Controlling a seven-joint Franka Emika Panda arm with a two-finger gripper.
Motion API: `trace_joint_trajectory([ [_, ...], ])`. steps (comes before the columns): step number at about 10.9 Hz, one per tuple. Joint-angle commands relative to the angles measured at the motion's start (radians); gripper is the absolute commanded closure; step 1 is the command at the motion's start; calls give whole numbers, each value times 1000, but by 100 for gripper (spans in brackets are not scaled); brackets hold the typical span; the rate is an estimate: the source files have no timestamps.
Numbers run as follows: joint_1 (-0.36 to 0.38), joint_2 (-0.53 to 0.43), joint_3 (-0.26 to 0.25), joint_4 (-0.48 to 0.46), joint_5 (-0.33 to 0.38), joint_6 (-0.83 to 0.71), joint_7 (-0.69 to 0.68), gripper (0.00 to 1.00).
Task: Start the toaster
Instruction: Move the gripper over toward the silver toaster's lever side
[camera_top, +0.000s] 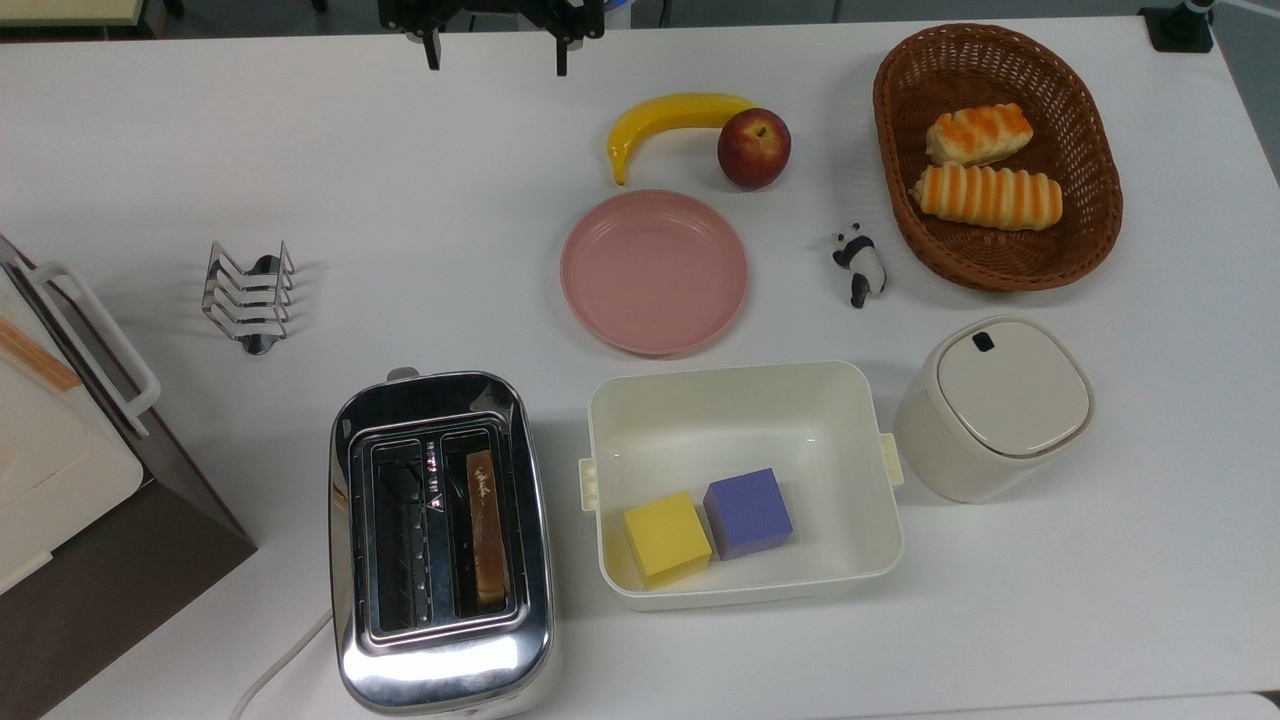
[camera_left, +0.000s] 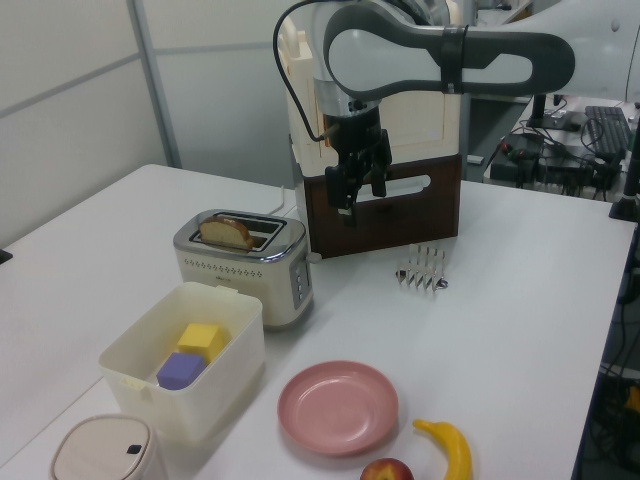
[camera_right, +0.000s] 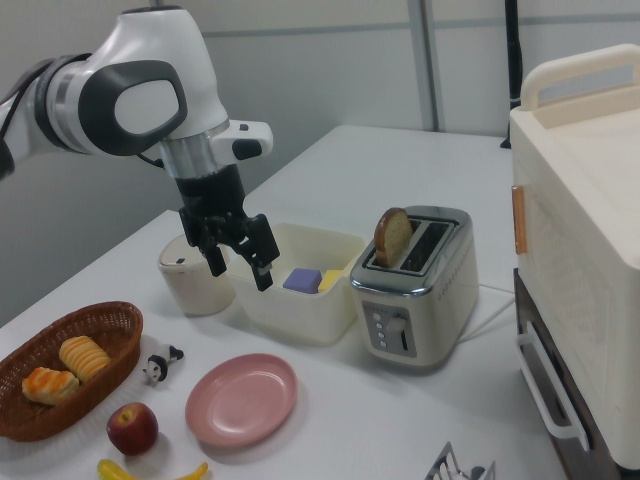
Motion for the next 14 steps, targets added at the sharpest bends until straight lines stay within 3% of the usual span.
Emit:
trace_joint_trajectory([
  [1,-21,-41,-7,-53,6,30,-53,0],
  [2,-19,-41,-7,-51,6,31,-55,0],
  [3,-19,-41,-7,-51,6,31,-69,7],
  [4,-21,-41,-7,-51,7,28,-90,21],
  [5,-19,-39,-5,-51,13,27,-96,46],
  [8,-16,-35,-5,-51,16,28,-98,96],
  [12,-21,-15,-7,-42,16,39,-133,100],
  [14,-44,3,-8,-44,16,147,-150,100],
])
